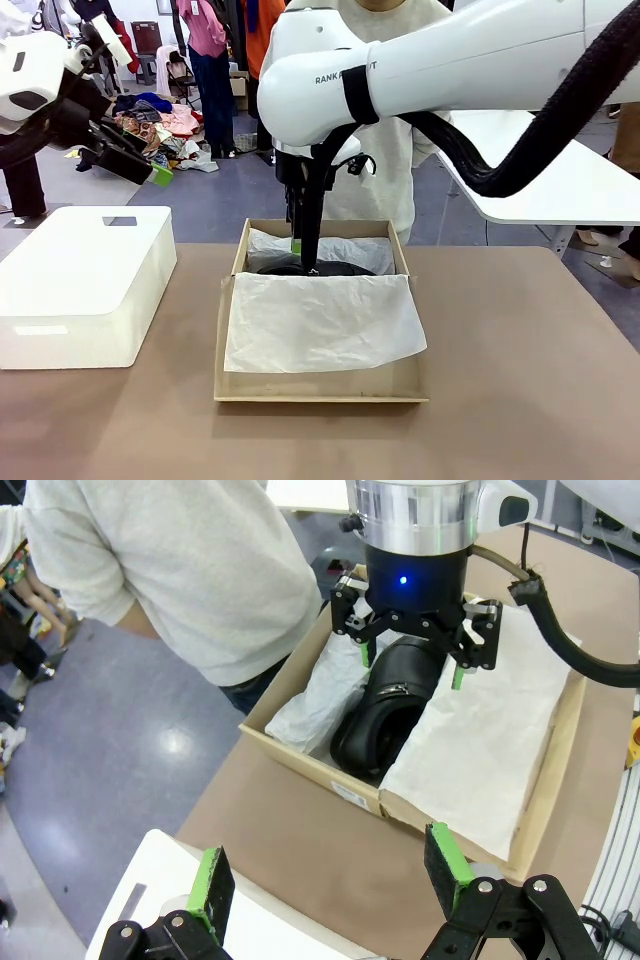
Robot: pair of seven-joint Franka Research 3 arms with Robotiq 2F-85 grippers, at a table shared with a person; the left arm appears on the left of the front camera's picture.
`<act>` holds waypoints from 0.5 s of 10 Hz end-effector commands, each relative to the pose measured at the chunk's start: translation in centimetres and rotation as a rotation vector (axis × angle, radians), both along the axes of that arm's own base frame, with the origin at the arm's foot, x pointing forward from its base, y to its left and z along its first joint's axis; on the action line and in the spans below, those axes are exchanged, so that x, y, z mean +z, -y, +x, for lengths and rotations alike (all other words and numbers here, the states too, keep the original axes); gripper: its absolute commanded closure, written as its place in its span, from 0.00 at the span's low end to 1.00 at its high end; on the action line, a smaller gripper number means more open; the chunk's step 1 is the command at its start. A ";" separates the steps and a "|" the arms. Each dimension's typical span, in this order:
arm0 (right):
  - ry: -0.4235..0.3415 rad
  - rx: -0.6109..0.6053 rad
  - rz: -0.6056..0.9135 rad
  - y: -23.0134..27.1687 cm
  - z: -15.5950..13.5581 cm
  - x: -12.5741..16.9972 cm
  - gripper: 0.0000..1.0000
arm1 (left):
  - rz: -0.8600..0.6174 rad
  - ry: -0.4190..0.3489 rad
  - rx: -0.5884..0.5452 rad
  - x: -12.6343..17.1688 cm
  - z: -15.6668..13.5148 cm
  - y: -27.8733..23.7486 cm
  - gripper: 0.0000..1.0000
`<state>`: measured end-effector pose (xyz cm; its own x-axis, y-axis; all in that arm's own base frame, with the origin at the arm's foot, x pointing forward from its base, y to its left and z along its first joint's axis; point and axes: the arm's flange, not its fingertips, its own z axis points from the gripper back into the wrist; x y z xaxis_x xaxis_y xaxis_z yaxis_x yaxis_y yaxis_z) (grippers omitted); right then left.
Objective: Pack the shoes into the box.
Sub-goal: Close the Shoes Box.
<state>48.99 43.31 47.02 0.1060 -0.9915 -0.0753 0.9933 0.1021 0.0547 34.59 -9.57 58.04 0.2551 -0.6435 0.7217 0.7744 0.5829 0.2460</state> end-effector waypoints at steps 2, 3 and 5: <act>-0.006 0.007 -0.006 -0.3 0.0 -0.3 0.00 | -0.009 0.011 -0.007 0.0 0.1 0.0 0.00; -0.004 0.002 -0.002 -0.1 0.0 -0.3 0.00 | -0.009 0.011 -0.007 0.0 0.1 0.0 0.00; 0.017 0.101 -0.104 1.7 -1.1 2.3 0.00 | -0.009 0.011 -0.007 0.0 0.1 0.0 0.00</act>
